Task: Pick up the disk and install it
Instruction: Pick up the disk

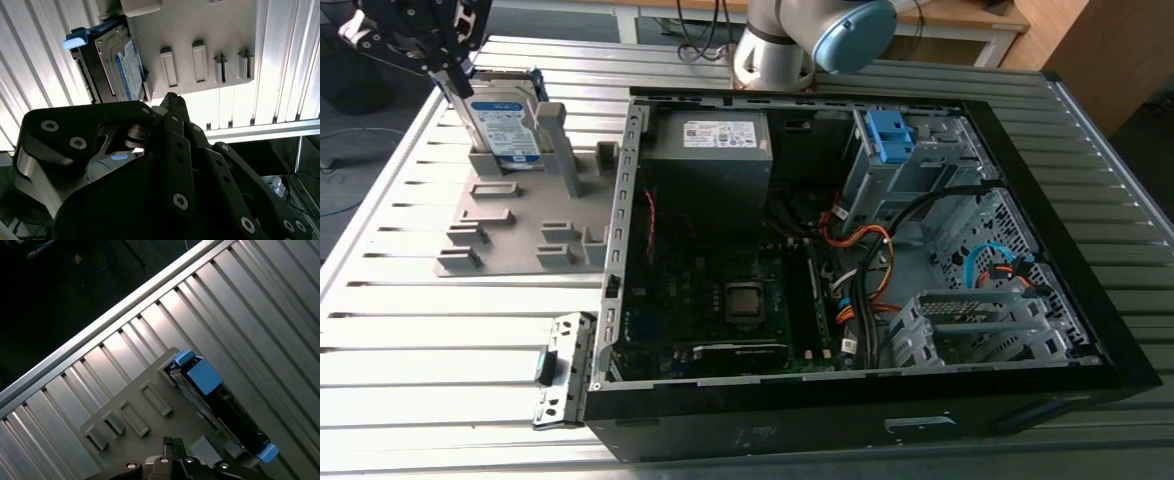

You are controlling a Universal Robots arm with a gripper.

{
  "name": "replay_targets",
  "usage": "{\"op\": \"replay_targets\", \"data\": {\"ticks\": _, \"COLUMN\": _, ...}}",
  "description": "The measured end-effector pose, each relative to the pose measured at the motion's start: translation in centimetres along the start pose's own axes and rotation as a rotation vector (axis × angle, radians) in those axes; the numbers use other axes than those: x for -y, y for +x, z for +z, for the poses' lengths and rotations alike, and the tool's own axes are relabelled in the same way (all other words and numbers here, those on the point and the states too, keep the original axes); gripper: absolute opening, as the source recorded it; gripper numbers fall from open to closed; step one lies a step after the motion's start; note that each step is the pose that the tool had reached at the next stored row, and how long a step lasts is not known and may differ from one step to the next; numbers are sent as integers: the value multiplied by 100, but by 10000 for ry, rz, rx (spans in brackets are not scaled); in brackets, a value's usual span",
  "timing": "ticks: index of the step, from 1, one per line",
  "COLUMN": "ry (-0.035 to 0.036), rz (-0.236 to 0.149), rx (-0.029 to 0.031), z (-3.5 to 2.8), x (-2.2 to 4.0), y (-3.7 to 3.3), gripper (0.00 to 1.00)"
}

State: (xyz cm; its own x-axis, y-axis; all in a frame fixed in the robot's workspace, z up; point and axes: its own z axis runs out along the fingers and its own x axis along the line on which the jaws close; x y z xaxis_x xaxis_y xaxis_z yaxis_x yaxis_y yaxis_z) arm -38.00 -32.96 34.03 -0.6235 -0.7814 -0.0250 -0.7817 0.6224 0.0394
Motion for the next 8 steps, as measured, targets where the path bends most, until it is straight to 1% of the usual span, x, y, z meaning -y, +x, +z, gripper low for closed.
{"op": "replay_targets", "data": {"ticks": 8, "ry": -8, "rz": -352, "rx": -14, "z": 0, "x": 0, "y": 0, "gripper": 11}}
